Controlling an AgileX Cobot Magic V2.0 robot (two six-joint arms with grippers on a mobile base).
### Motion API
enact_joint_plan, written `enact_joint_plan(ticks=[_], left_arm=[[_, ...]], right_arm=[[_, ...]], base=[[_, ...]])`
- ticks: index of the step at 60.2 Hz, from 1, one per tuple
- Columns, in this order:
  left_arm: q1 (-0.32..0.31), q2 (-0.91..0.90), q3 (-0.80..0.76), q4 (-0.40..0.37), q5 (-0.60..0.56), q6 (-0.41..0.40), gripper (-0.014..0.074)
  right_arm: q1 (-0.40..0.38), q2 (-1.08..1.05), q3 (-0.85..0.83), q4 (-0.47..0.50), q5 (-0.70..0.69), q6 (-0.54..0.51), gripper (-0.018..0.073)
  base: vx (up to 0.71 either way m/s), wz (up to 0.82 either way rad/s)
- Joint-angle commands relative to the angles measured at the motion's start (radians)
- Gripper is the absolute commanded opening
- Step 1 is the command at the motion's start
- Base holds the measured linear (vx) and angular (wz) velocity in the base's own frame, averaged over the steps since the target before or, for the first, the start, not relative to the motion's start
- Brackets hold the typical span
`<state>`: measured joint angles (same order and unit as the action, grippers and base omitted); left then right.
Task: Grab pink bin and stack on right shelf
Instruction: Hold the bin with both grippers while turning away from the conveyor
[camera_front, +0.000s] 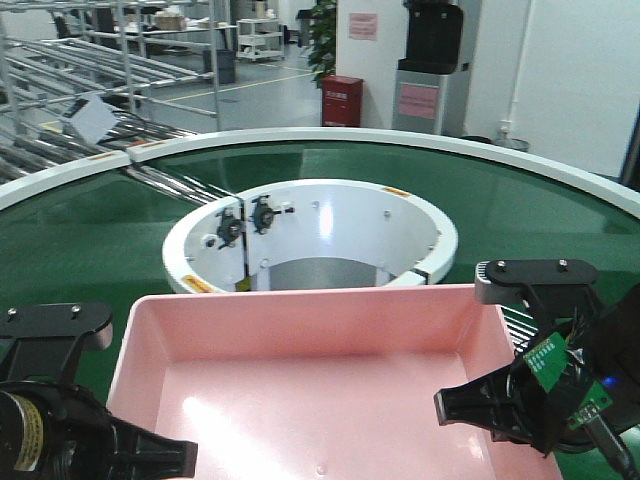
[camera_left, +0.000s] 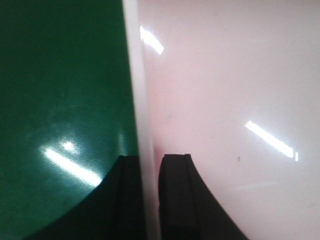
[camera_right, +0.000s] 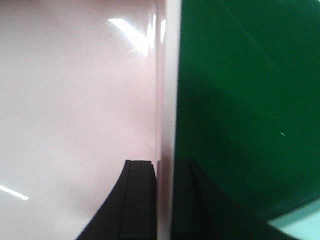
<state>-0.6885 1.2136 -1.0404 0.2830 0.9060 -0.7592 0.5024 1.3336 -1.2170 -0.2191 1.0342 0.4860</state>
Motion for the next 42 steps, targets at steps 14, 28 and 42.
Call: enact_joint_plan(ticks=[14,28,42], left_arm=[[-0.009,-0.035,-0.029,0.013,-0.08,0.003,0.0004],[-0.009,-0.035,-0.029,0.013,-0.08,0.003,0.0004],[-0.009,-0.035,-0.029,0.013,-0.08,0.003,0.0004]], right_arm=[[-0.002,-0.031,-0.03,-0.053,-0.049,-0.006,-0.0009],[-0.002,-0.031,-0.03,-0.053,-0.049,-0.006,-0.0009],[-0.002,-0.031,-0.03,-0.053,-0.049,-0.006,-0.0009]], base=[[-0.1,-0.38],[-0.14,-0.52],[-0.15,-0.57]])
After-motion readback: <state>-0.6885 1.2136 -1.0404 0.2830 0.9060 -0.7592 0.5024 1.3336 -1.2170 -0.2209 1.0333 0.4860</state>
